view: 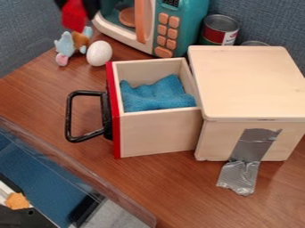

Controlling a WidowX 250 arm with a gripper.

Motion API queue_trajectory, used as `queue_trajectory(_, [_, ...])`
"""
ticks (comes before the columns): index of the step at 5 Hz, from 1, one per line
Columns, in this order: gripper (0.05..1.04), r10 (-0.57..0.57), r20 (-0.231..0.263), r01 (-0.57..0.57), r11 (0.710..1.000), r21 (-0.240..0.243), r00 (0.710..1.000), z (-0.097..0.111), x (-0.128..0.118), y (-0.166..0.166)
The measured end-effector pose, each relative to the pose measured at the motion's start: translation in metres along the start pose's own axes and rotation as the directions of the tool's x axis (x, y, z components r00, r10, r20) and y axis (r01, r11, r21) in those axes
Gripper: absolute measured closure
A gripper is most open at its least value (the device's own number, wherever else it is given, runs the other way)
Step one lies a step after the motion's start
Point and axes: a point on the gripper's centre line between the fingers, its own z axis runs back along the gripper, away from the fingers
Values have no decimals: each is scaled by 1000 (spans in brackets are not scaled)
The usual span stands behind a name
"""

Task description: Moved the red object from inside the drawer to the left side of it

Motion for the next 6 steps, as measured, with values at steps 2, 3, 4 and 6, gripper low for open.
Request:
queue_trajectory(2, [495,161,2,-161,984,74,987,5,-39,68])
queue_trajectory(3, [495,172,-34,-172,985,25,984,-14,-58,73])
queue_trajectory(4, [495,175,-63,-175,985,9,983,-40,-65,75])
queue_trajectory(6, [495,151,-130,-149,989,20,980,-88,-55,78])
